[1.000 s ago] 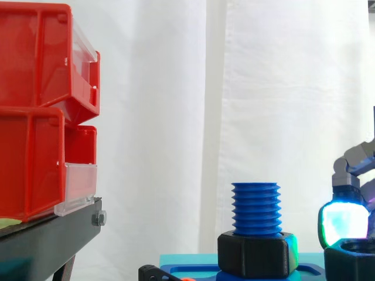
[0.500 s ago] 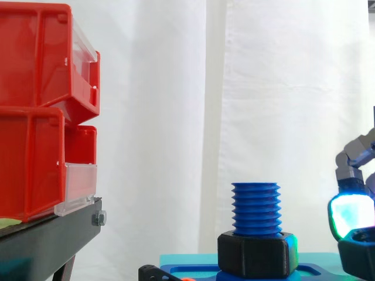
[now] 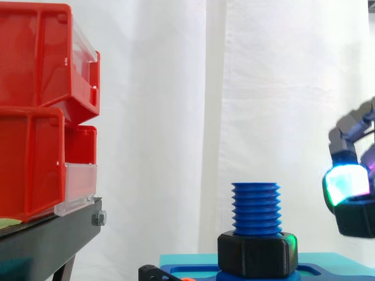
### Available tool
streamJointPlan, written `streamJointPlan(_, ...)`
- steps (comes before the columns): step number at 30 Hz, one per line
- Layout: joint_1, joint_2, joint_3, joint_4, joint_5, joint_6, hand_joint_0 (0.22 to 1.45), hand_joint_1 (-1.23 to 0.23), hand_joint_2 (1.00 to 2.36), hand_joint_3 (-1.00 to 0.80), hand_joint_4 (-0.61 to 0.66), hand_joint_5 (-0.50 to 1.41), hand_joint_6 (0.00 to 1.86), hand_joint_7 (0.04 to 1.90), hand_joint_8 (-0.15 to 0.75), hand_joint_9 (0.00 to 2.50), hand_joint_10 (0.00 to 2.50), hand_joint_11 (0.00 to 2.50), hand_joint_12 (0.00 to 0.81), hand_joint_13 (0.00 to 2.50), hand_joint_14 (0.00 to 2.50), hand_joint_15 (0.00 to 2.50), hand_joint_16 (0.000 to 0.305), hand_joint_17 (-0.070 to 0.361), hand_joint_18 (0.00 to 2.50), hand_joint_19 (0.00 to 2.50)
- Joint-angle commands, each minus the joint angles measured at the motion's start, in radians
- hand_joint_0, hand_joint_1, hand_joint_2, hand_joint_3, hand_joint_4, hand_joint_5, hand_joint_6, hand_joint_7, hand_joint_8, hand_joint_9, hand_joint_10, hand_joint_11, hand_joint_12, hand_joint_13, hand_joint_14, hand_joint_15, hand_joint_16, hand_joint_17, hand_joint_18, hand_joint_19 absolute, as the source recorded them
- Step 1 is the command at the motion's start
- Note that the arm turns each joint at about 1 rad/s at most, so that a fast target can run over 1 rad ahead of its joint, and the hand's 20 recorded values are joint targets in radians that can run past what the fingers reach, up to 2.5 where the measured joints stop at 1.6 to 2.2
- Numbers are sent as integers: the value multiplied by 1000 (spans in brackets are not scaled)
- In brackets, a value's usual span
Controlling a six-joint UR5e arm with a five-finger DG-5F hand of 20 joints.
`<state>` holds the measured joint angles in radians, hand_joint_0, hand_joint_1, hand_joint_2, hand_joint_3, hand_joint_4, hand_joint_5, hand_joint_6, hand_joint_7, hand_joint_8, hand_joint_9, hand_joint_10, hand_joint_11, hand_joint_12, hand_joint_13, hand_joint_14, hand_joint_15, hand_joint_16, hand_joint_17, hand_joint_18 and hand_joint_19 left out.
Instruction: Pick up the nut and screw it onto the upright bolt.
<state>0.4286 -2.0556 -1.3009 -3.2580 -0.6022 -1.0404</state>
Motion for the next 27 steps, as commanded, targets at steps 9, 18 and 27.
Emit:
streamJointPlan(9,-19,0,77,-31,-45,-1,595,-739,1000,-500,304,-149,501,1280,359,753,9,293,513,675,0,43,54,122,685,314)
streamJointPlan(18,-47,0,106,-6,-77,-9,594,-737,1000,-500,305,-148,501,1277,357,763,9,301,491,665,0,39,52,117,648,296)
streamJointPlan(27,-68,0,104,162,-182,-69,592,-734,1000,-500,310,-148,501,1275,354,766,10,308,477,657,0,39,51,115,626,284)
